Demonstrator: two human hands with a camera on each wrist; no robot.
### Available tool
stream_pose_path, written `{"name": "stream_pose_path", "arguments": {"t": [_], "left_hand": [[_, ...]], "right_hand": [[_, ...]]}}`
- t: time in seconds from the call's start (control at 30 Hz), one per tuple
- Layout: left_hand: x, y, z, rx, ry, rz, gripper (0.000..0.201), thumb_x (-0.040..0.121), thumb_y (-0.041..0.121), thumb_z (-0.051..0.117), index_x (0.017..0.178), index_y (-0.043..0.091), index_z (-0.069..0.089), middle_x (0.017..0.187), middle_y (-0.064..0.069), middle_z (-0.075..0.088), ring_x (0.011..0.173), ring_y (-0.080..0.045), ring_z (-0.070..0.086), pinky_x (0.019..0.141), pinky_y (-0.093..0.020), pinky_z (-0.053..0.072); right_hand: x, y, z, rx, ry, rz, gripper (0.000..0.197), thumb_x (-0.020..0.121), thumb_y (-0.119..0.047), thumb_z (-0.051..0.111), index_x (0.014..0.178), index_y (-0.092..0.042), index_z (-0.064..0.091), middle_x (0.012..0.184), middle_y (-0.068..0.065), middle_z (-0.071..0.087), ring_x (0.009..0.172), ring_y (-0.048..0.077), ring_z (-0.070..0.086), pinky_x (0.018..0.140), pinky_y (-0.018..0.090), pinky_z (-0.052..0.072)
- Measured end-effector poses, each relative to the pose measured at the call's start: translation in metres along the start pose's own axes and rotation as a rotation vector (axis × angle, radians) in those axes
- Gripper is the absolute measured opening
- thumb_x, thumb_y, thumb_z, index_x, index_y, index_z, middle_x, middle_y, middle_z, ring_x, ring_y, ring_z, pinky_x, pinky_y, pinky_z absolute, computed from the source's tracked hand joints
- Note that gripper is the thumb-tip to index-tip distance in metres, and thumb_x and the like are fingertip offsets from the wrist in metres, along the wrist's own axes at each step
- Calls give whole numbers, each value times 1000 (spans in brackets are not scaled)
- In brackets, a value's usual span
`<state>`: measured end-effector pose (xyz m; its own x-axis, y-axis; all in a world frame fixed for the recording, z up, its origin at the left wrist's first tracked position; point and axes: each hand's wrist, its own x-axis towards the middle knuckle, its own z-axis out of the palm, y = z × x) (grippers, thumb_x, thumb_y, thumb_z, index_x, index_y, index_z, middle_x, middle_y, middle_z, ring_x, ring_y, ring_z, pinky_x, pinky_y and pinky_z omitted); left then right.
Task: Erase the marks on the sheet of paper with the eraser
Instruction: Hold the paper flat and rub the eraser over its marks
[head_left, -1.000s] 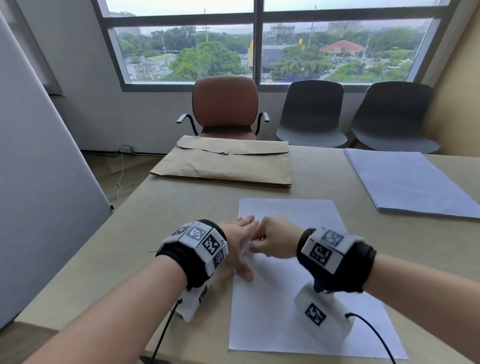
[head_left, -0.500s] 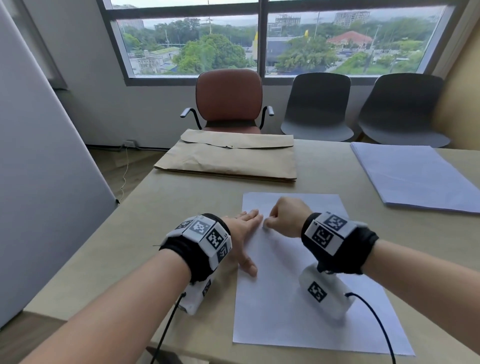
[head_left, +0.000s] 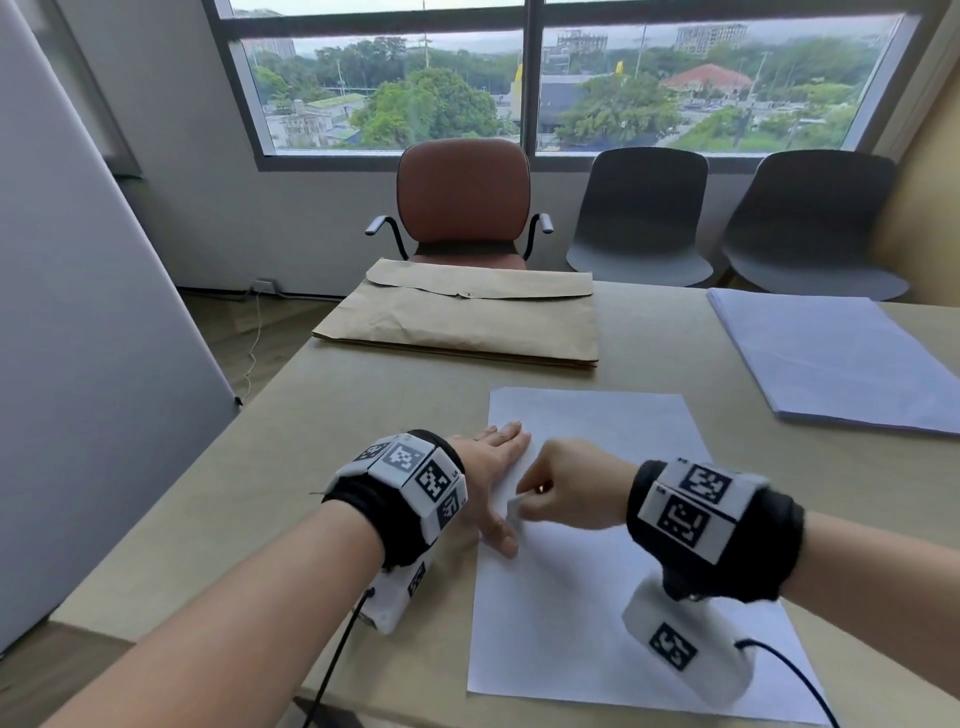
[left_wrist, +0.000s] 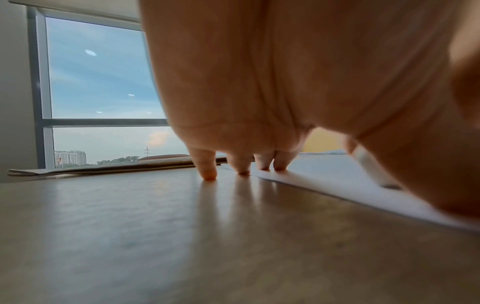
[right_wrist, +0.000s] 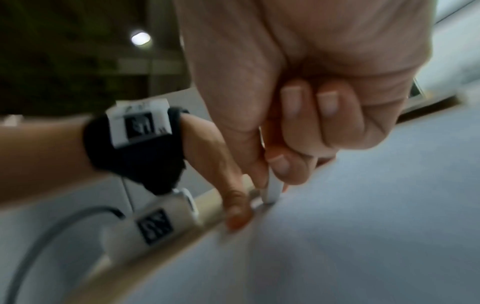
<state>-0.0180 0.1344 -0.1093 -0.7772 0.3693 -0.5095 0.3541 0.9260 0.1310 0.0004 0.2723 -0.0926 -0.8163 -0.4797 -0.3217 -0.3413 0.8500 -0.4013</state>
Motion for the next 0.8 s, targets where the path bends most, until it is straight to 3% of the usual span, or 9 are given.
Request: {"name": "stream_pose_path", "arguments": {"t": [0.07, 0.17, 0.27, 0.37, 0.5, 0.6, 0.67, 0.73, 0.8], "left_hand": [[0, 0, -1, -3, 1, -4, 124, 71, 48, 75, 149, 17, -16, 158, 2, -20, 146, -12, -14, 117, -28, -3], [-2, 2, -1, -11, 23, -1, 121, 72, 46, 75, 150, 18, -14, 158, 2, -18, 146, -12, -11, 117, -27, -2], [-3, 3, 0, -8, 31, 1, 122, 72, 44, 76, 150, 19, -14, 158, 0, -17, 146, -14, -12, 117, -29, -2], [-2, 4, -1, -2, 15, 10, 123, 73, 44, 76, 150, 14, -15, 158, -3, -18, 146, -16, -13, 117, -31, -2], [-4, 3, -2, -40, 27, -2, 123, 72, 43, 77, 150, 20, -16, 158, 1, -17, 146, -13, -11, 116, -26, -2], [-5, 5, -2, -32, 35, -17, 125, 72, 43, 77, 149, 17, -18, 159, 0, -13, 147, -14, -7, 116, -25, 0], [-5, 6, -2, -22, 32, -24, 127, 71, 44, 77, 148, 17, -21, 160, -2, -10, 147, -15, -5, 117, -28, 2], [-6, 6, -3, -28, 22, -32, 126, 72, 44, 77, 148, 18, -21, 159, -1, -11, 147, -15, -5, 117, -28, 3], [-8, 6, -4, -35, 25, -34, 125, 73, 43, 76, 149, 20, -20, 159, 1, -11, 147, -14, -5, 116, -27, 2]], "right_hand": [[4, 5, -7, -5, -26, 10, 26, 84, -22, 58, 66, -6, 67, 52, -4, 54, 50, 7, 45, 47, 17, 31], [26, 17, -20, 18, 150, 99, 27, 84, -25, 57, 92, -3, 72, 83, 13, 70, 74, 22, 57, 61, 26, 42], [20, 10, -10, 38, 147, 42, 22, 85, -19, 56, 76, -4, 70, 58, 1, 57, 60, 18, 49, 56, 22, 37], [5, -1, -3, 52, 28, -33, 33, 84, -16, 57, 51, -20, 54, 37, -11, 49, 48, 8, 37, 44, 12, 30], [25, 5, -16, 59, 149, 67, 22, 83, -21, 59, 87, -3, 71, 52, -4, 45, 51, 10, 40, 48, 22, 33], [14, -5, -8, 58, 127, -12, 15, 84, -12, 54, 74, -6, 63, 47, -8, 41, 51, 10, 38, 47, 17, 31], [-1, -10, -4, 36, 8, -51, 26, 86, -12, 55, 60, -13, 52, 38, -6, 47, 48, 7, 36, 41, 11, 32], [3, -1, -11, 19, 3, -11, 19, 86, -18, 57, 70, -11, 66, 47, -8, 52, 49, 7, 40, 42, 10, 33], [18, 12, -18, 32, 130, 82, 25, 85, -23, 58, 75, -3, 67, 58, 1, 52, 52, 11, 42, 47, 19, 33]]}}
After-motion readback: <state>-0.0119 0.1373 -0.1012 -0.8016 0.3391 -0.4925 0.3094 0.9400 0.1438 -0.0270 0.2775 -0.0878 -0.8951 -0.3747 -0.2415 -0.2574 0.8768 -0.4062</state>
